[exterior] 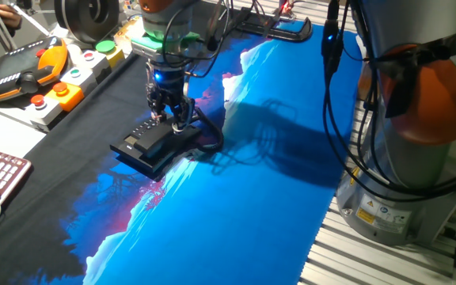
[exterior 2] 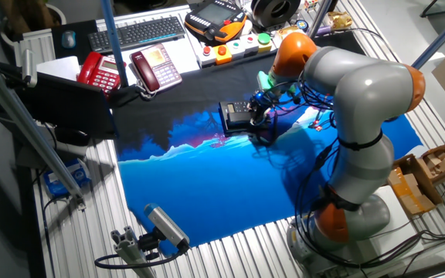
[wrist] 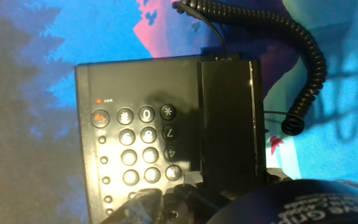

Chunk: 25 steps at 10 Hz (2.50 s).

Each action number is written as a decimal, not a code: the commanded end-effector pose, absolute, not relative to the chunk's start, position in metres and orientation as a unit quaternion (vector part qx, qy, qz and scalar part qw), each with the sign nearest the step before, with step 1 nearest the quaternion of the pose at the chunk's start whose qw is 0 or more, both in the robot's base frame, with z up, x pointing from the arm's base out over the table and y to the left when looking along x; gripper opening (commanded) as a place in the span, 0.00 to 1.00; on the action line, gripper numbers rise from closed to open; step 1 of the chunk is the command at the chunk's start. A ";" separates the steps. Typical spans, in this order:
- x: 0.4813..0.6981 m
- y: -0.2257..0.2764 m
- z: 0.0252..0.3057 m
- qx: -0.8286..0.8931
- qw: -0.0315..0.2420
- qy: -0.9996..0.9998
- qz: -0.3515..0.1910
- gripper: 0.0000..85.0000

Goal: Place the handset of the telephone on the corresponding phone cradle

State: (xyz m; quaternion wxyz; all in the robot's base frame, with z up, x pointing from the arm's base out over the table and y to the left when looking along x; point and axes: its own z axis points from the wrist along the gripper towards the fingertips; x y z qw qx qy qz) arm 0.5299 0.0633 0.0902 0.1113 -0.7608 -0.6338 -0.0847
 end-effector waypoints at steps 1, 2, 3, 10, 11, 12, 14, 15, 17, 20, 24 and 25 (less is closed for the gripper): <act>0.529 0.064 0.087 -0.759 0.111 -0.636 -0.085 0.01; 0.529 0.063 0.086 -0.758 0.111 -0.637 -0.086 0.01; 0.529 0.063 0.085 -0.758 0.112 -0.637 -0.086 0.01; 0.527 0.063 0.077 -0.756 0.115 -0.639 -0.085 0.01; 0.527 0.063 0.077 -0.756 0.116 -0.639 -0.084 0.01; 0.527 0.063 0.076 -0.755 0.117 -0.639 -0.084 0.01; 0.527 0.063 0.074 -0.756 0.118 -0.638 -0.085 0.01; 0.527 0.063 0.074 -0.756 0.118 -0.638 -0.085 0.01; 0.527 0.063 0.073 -0.758 0.118 -0.636 -0.086 0.01; 0.527 0.063 0.072 -0.760 0.119 -0.633 -0.086 0.01; 0.527 0.064 0.071 -0.761 0.115 -0.631 -0.100 0.31; 0.527 0.065 0.070 -0.761 0.114 -0.631 -0.101 0.41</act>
